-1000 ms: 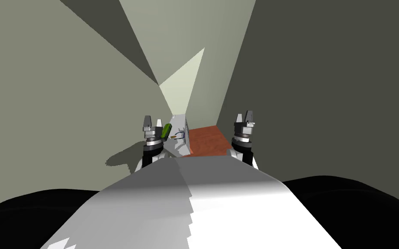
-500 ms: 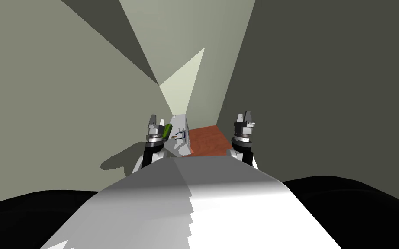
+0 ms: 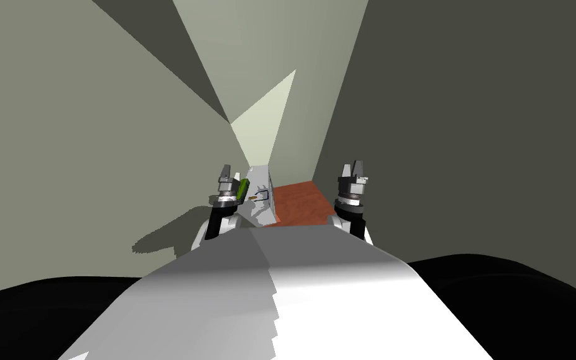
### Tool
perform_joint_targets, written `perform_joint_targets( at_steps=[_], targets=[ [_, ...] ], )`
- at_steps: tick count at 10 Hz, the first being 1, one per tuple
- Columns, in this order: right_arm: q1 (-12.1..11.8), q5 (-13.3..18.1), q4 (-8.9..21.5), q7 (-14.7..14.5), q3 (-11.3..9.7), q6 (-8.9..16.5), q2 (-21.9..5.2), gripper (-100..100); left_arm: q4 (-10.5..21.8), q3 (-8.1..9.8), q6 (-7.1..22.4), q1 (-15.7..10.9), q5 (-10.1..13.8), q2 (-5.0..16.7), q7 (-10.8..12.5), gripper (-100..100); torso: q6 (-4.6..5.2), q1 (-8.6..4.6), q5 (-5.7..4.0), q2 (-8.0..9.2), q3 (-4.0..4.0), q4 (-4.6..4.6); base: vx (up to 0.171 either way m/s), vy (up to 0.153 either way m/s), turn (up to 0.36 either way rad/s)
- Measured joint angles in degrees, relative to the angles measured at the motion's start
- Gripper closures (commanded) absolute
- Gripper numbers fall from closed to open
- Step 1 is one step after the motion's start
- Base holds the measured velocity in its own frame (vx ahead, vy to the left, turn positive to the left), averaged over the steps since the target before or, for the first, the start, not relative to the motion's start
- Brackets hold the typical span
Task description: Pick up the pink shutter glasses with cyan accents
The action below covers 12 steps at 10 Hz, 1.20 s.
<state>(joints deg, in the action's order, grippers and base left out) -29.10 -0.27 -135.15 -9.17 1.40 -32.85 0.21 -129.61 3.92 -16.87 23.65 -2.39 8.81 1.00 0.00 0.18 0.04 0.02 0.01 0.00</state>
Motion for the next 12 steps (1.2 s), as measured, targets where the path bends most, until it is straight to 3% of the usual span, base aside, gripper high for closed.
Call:
perform_joint_targets(
  at_steps=[12],
  targets=[
    [0.0,0.0,0.0,0.0,0.0,0.0,0.0,0,2.87,0.57,18.07,-7.6,2.11,1.11,-0.13,-100,0.0,-0.02,0.0,0.01,0.01,0.0,-0.013,0.04,-0.022]
  ],
)
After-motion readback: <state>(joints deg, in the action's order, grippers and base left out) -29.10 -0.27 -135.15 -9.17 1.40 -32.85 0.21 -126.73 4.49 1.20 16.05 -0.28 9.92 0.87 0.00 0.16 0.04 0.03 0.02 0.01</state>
